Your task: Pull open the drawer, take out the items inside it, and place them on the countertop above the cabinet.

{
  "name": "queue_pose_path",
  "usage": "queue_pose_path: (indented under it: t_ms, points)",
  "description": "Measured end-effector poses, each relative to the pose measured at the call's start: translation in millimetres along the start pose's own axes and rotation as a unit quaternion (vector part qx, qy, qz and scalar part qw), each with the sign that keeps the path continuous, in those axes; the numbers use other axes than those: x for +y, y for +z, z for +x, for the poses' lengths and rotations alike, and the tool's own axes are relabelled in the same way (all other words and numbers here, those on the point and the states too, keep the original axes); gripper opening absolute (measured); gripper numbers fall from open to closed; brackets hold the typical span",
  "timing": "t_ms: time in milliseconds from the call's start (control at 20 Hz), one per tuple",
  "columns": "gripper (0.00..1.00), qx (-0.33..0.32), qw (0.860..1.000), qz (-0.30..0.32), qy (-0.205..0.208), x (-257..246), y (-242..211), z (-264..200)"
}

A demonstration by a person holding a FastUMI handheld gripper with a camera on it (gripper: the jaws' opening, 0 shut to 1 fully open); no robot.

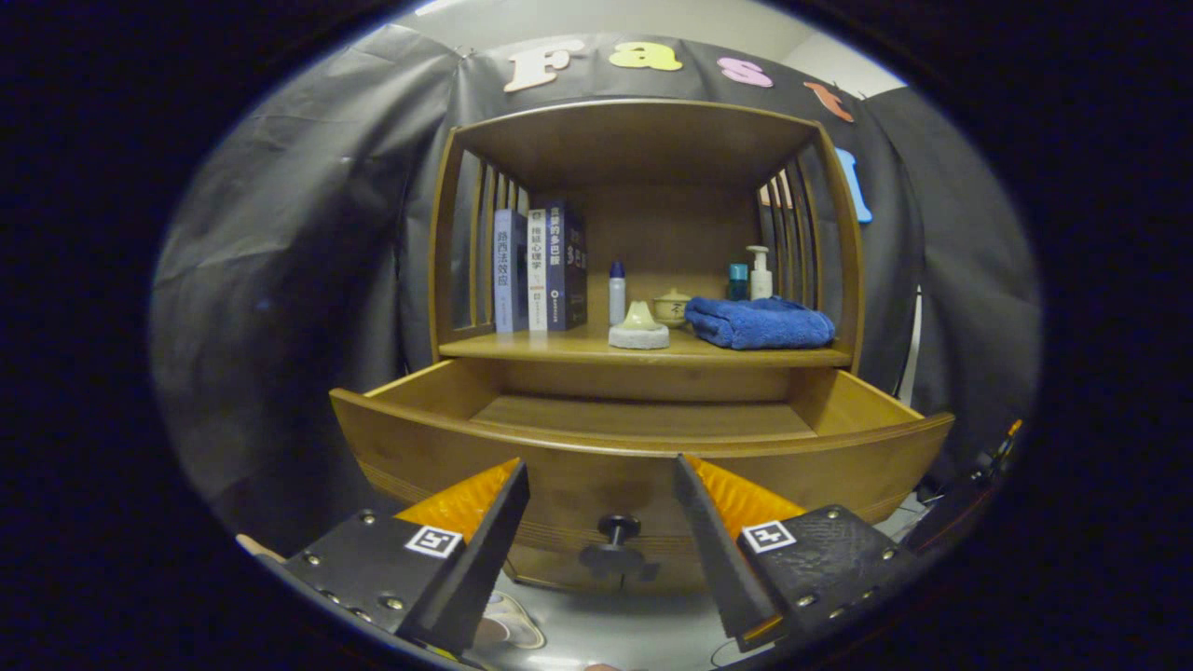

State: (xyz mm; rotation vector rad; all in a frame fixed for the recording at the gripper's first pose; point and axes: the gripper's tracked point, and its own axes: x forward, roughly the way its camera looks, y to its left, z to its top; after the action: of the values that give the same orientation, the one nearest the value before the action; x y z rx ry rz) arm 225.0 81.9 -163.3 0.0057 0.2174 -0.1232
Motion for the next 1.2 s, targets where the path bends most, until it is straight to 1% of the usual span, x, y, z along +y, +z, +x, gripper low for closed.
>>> queue_pose_path:
  t_ms: [250,450,600,650,700,750,1000,1200]
  points:
    - [0.94,-0.002,1.000,-0.018,-0.013,-2,0,2]
    - [0.93,-0.005,1.000,-0.010,-0.027,-10,3,12]
    - [0.93,-0.023,0.999,-0.005,-0.044,-15,13,24]
    - [0.93,-0.016,0.998,-0.007,-0.057,-18,11,28]
    - [0.93,-0.025,0.998,-0.009,-0.061,-16,15,30]
    - [0.93,-0.021,0.998,-0.012,-0.065,-16,12,30]
    - [0.93,-0.029,0.997,-0.023,-0.071,-18,16,61]
    - [0.94,-0.033,0.997,-0.017,-0.072,-19,20,88]
